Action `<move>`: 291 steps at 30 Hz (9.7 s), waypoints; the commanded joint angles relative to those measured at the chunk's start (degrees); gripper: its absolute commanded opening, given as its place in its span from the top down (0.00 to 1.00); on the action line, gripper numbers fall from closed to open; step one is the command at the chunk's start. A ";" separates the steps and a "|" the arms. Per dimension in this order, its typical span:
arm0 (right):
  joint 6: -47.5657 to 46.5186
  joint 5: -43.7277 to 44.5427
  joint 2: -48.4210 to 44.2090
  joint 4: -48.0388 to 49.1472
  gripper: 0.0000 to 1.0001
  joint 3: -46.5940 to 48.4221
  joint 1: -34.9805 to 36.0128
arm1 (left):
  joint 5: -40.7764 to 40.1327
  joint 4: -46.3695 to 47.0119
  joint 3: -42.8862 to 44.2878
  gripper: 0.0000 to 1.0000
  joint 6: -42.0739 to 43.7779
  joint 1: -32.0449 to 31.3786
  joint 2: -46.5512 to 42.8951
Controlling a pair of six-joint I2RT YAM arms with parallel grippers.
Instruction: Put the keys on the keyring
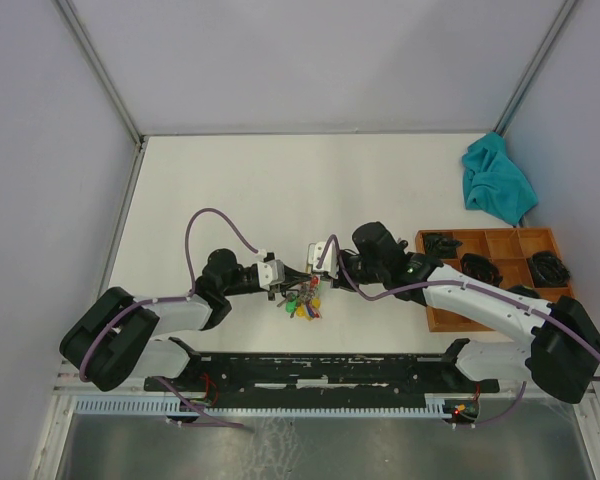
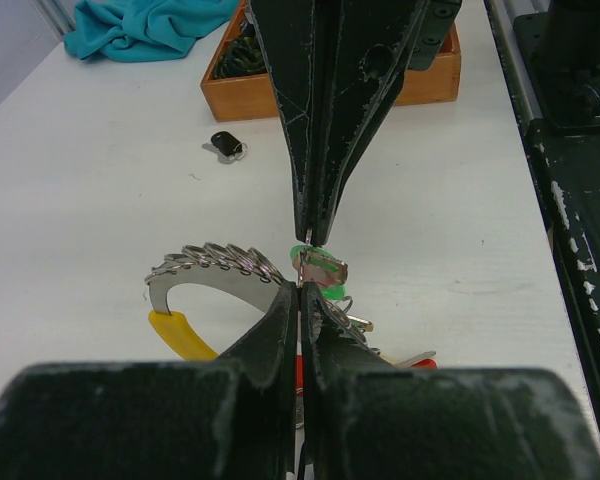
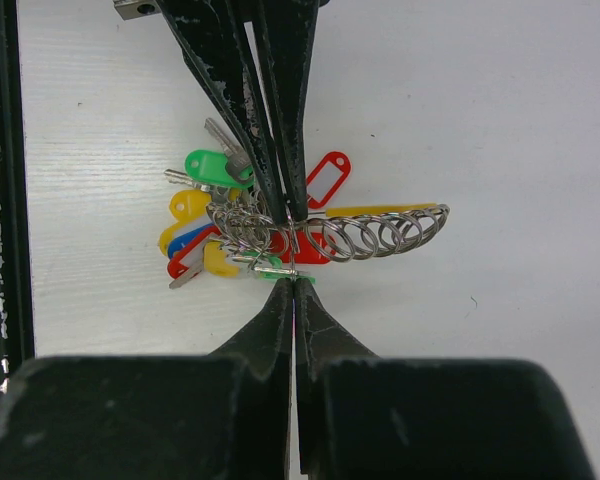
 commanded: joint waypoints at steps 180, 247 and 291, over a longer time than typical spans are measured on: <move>-4.74 3.73 1.48 -2.95 0.99 4.37 5.21 | -10.36 -7.10 8.39 0.97 -18.74 0.22 -4.34; -11.13 4.05 2.34 -17.84 0.99 15.72 4.42 | 10.77 -9.71 11.37 0.70 -10.40 0.29 4.82; -6.31 6.90 0.27 -9.31 0.99 7.58 4.73 | -9.23 16.98 1.38 0.95 -28.40 1.14 3.04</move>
